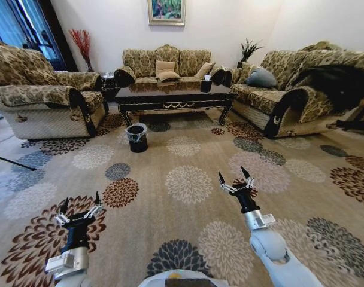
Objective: Move to the front of the table and pick up the trash from the floor, then place it into the trash bin.
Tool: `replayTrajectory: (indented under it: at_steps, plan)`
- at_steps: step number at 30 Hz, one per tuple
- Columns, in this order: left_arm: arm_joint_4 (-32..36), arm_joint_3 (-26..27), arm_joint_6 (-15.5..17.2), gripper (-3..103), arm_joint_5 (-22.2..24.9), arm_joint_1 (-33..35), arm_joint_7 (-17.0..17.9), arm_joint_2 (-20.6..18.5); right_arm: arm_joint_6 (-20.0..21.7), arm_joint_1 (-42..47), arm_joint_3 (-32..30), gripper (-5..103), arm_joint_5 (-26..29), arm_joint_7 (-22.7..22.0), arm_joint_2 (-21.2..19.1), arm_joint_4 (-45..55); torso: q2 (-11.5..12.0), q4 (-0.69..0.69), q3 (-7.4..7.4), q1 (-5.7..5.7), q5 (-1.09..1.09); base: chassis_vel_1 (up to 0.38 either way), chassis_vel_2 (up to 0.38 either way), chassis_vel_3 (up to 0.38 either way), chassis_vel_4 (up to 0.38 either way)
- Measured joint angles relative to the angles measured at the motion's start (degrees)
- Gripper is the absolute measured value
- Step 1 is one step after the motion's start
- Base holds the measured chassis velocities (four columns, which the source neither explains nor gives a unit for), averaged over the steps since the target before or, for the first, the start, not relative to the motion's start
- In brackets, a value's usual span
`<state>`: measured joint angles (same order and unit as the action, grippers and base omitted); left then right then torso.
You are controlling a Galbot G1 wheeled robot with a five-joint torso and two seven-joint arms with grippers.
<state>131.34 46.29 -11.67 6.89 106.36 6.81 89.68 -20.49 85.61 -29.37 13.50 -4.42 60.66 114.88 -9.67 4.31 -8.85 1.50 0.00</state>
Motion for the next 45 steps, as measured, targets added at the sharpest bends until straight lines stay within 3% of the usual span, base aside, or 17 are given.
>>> replayTrajectory:
  at_steps: [45]
  plan:
    - [0.0, 0.0, 0.0, 100, 0.0, 0.0, 0.0, 0.0, 0.0, 0.0, 0.0, 100, 0.0, 0.0, 0.0, 0.0, -10.3, 0.0, -7.39, 2.89, 0.0, 0.0, 0.0, 0.0, 0.0]
